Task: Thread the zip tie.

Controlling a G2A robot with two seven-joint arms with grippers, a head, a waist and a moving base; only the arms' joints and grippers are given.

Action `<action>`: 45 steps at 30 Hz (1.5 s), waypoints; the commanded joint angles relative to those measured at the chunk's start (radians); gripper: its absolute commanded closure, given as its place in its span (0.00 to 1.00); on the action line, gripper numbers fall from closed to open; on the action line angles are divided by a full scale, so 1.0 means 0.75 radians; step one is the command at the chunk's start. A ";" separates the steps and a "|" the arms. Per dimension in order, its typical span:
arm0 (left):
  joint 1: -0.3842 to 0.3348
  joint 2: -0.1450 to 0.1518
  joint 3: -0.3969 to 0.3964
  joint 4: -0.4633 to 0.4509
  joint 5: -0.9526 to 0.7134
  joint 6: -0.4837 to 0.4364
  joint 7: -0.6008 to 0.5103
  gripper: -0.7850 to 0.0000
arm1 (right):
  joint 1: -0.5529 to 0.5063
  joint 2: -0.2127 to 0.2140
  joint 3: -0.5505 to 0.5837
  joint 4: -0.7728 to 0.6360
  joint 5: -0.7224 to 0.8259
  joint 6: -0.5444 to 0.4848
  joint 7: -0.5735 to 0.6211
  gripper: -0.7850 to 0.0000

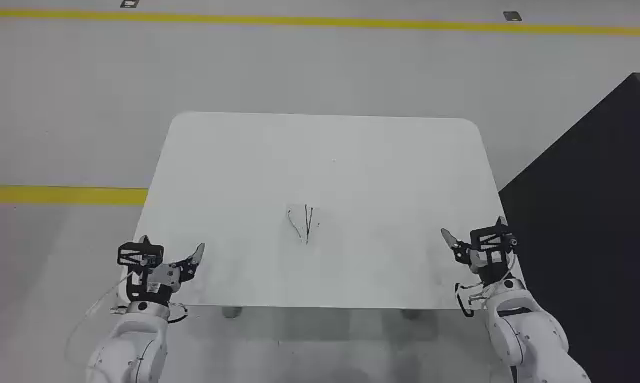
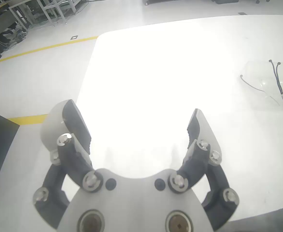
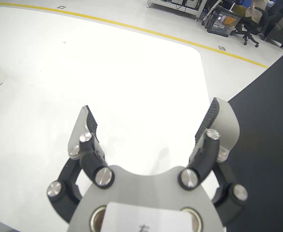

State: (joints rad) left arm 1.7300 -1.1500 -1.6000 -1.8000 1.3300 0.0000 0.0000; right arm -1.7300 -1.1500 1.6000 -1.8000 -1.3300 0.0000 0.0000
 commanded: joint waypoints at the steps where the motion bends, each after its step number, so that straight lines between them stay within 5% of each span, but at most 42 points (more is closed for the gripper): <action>1: 0.000 0.000 0.000 0.000 0.000 0.000 0.000 0.00 | 0.000 0.000 0.000 0.000 0.000 0.000 0.000 0.00; 15: 0.002 0.000 0.002 0.003 -0.012 -0.022 -0.018 0.00 | 0.000 0.000 0.000 0.000 0.000 0.000 0.000 0.00; 30: 0.060 -0.005 -0.276 -0.116 -0.232 0.042 0.038 0.00 | 0.000 0.000 0.000 0.000 0.000 0.000 0.000 0.00; 45: 0.053 -0.008 -0.274 -0.121 -0.245 0.062 0.037 0.00 | 0.000 0.000 0.000 0.000 0.000 0.000 0.000 0.00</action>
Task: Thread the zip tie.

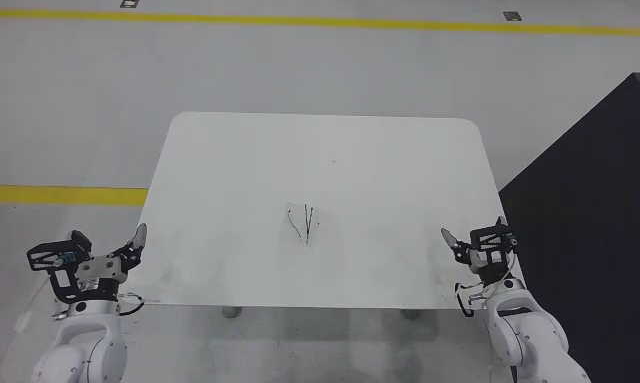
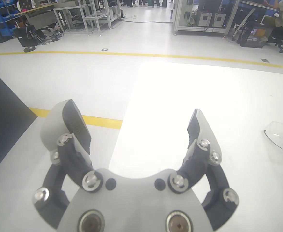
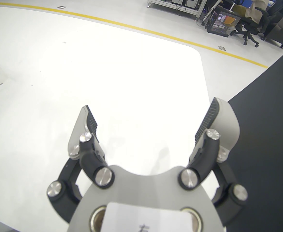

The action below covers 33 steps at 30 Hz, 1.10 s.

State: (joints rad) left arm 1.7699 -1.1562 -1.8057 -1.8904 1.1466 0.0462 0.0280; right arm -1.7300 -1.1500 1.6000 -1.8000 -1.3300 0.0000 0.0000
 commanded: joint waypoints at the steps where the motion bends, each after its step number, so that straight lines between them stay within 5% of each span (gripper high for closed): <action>1: 0.000 0.000 0.000 0.000 0.000 0.000 0.000 0.00 | 0.000 0.000 0.000 0.000 0.000 0.000 0.000 0.00; 7: 0.000 0.000 0.000 0.000 0.000 0.000 0.000 0.00 | -0.002 0.005 0.046 -0.001 0.106 -0.106 0.087 0.00; 14: 0.000 0.000 0.000 0.000 0.000 0.000 0.000 0.00 | 0.089 0.014 -0.010 -0.269 0.495 -0.363 0.688 0.00; 18: 0.000 0.000 0.000 0.000 0.000 0.000 0.000 0.00 | 0.245 0.011 -0.103 -0.358 0.536 -0.242 0.926 0.00; 23: 0.000 0.000 0.000 0.000 0.000 0.000 0.000 0.00 | 0.530 -0.008 -0.192 -0.237 0.827 0.011 1.190 0.00; 33: 0.000 0.000 0.000 0.000 0.000 0.000 0.000 0.00 | 0.550 -0.009 -0.195 -0.227 0.861 0.027 1.210 0.00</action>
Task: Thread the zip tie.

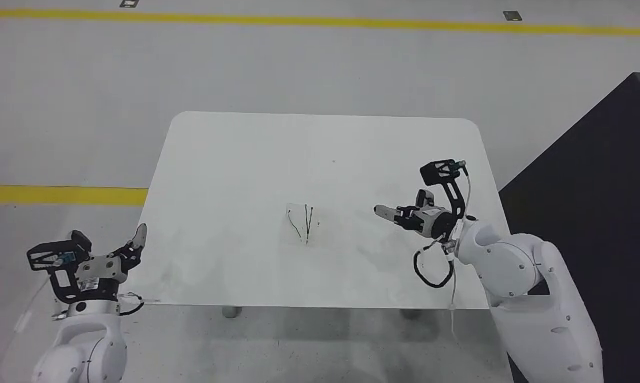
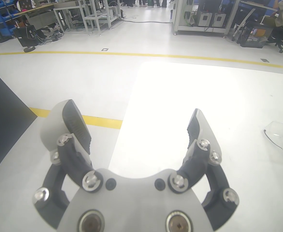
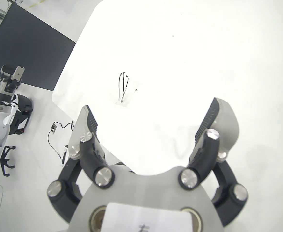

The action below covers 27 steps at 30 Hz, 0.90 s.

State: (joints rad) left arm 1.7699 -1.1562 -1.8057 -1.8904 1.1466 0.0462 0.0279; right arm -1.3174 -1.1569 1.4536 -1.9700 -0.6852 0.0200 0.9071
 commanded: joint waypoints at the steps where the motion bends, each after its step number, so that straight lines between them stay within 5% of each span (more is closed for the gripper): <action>1: 0.000 0.000 0.000 0.000 0.000 0.000 0.000 0.00 | 0.000 0.000 0.000 0.000 0.001 0.000 0.000 0.00; 12: 0.000 0.000 0.000 0.000 0.000 0.000 0.000 0.00 | 0.017 -0.005 -0.073 -0.083 0.027 -0.040 -0.021 0.00; 16: 0.000 0.000 0.000 0.000 0.000 0.000 0.000 0.00 | 0.287 -0.022 -0.261 0.038 0.052 0.154 0.334 0.00; 19: 0.000 0.000 0.000 0.000 0.000 0.000 0.000 0.00 | 0.627 -0.067 -0.464 0.228 0.149 0.333 0.536 0.00; 27: 0.000 0.000 0.000 0.000 0.000 0.000 0.000 0.00 | 1.150 -0.213 -0.837 0.736 0.409 0.554 0.636 0.00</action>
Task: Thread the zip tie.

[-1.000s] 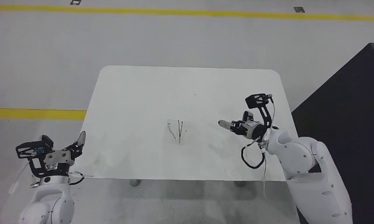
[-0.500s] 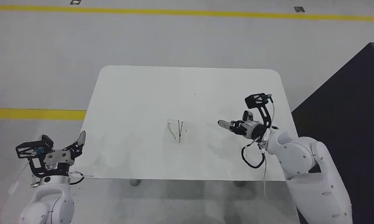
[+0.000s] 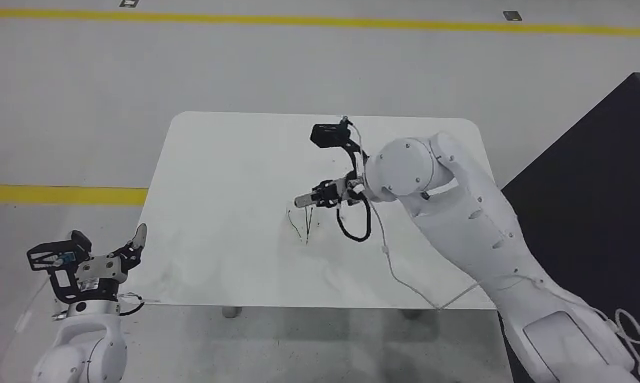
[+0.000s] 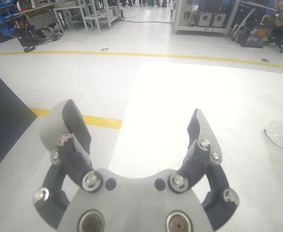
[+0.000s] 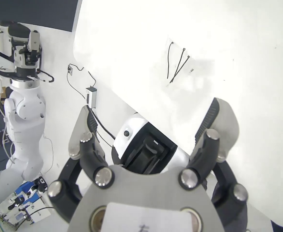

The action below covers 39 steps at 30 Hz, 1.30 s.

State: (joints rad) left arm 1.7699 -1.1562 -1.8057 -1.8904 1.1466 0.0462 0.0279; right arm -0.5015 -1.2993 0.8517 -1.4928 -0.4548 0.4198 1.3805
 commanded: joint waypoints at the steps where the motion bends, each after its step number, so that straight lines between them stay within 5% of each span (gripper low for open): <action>1: 0.000 0.000 0.000 0.000 0.000 0.000 0.000 0.00 | 0.092 -0.039 -0.054 0.164 0.162 0.025 0.001 0.00; 13: 0.000 0.000 0.000 0.000 0.000 0.000 0.000 0.00 | 0.124 -0.057 -0.079 0.243 0.221 0.029 -0.003 0.00; 15: 0.000 0.000 0.000 0.000 0.000 0.000 0.000 0.00 | 0.083 -0.061 -0.073 0.197 0.409 -0.233 0.102 0.00; 17: 0.000 0.000 0.000 0.000 0.000 0.000 0.000 0.00 | 0.147 -0.064 -0.090 0.294 0.382 -0.303 0.162 0.00; 22: 0.000 0.000 0.000 0.000 0.000 0.000 0.000 0.00 | 0.292 -0.151 -0.249 0.580 0.434 -0.099 0.125 0.00; 27: 0.000 0.000 0.000 0.000 0.000 0.000 0.000 0.00 | 0.403 -0.278 -0.428 0.852 0.564 -0.077 0.104 0.01; 29: 0.000 0.000 0.000 0.000 0.000 0.000 0.000 0.00 | 0.424 -0.329 -0.483 0.955 0.588 -0.045 0.071 0.51; 39: 0.000 0.000 0.000 0.000 0.000 0.000 0.000 0.00 | 0.517 -0.563 -0.735 1.332 0.540 0.116 -0.090 0.53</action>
State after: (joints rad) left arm 1.7699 -1.1562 -1.8057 -1.8904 1.1466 0.0462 0.0279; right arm -0.1184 -1.7044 0.3161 -0.5111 -0.0418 0.5104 1.3094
